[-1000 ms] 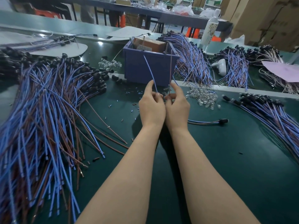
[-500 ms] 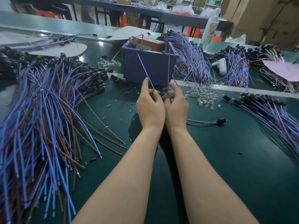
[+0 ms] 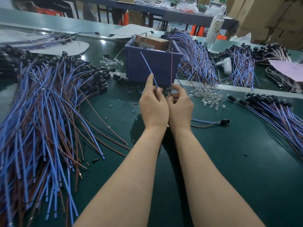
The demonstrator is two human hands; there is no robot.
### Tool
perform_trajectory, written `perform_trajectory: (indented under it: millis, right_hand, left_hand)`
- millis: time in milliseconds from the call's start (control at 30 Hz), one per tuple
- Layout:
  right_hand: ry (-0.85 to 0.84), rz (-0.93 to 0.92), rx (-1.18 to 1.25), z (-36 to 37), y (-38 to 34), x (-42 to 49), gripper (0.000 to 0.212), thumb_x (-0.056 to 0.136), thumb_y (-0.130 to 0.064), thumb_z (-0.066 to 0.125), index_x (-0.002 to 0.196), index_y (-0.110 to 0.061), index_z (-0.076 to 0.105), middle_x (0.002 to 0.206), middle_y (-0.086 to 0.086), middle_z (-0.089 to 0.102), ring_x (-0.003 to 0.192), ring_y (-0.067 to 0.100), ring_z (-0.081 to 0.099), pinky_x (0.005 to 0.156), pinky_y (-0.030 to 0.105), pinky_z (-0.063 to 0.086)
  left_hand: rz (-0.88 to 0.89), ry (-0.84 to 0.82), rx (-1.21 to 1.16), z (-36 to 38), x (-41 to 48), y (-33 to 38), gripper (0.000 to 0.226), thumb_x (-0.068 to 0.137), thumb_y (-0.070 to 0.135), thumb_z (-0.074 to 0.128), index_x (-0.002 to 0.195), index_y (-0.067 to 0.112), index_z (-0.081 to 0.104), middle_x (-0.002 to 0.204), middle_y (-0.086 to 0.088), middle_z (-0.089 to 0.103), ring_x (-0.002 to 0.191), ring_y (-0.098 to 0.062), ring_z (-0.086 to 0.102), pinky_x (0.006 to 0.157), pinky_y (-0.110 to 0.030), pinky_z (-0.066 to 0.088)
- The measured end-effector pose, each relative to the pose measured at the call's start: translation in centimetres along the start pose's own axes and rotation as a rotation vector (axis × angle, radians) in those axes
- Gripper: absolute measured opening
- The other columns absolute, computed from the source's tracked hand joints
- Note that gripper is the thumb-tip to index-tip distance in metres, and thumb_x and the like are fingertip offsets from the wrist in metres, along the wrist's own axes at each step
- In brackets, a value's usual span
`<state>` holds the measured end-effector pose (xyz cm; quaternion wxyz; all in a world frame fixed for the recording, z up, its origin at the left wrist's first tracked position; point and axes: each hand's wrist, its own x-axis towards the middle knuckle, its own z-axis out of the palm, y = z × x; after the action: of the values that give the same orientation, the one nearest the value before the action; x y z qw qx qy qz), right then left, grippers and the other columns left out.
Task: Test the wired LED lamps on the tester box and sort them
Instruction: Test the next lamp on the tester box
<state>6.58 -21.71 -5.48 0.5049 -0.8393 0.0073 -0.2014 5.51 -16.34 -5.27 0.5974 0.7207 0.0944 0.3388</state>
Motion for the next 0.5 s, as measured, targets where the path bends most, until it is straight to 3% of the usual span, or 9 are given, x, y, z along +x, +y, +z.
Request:
perform_trajectory:
  millis: [200,400,500]
  right_hand:
    - [0.0,0.009,0.014,0.12,-0.02,-0.02,0.034,0.089,-0.01,0.052,0.122,-0.015,0.058,0.094,0.007,0.069,0.089,0.025,0.063,0.084,0.038,0.047]
    - [-0.024,-0.008,0.005,0.12,-0.03,-0.22,0.036,0.089,-0.009,0.053,0.122,-0.018,0.059,0.089,0.002,0.068,0.087,0.023,0.062,0.079,0.028,0.043]
    - [-0.03,-0.009,-0.007,0.07,-0.07,-0.21,0.036,0.089,-0.009,0.053,0.123,-0.018,0.059,0.092,0.004,0.07,0.089,0.024,0.062,0.078,0.026,0.041]
  left_hand:
    - [0.059,-0.011,0.027,-0.07,-0.03,0.01,0.049,0.095,0.004,0.046,0.143,0.014,0.04,0.094,-0.002,0.062,0.089,-0.017,0.06,0.081,-0.018,0.041]
    - [0.006,-0.024,0.029,-0.16,0.26,-0.42,0.049,0.095,0.003,0.045,0.143,0.013,0.04,0.101,-0.01,0.065,0.094,-0.02,0.06,0.084,-0.015,0.038]
    - [-0.028,-0.057,0.022,-0.19,0.41,-0.61,0.048,0.095,0.002,0.045,0.142,0.012,0.041,0.092,-0.003,0.063,0.089,-0.017,0.057,0.083,-0.015,0.037]
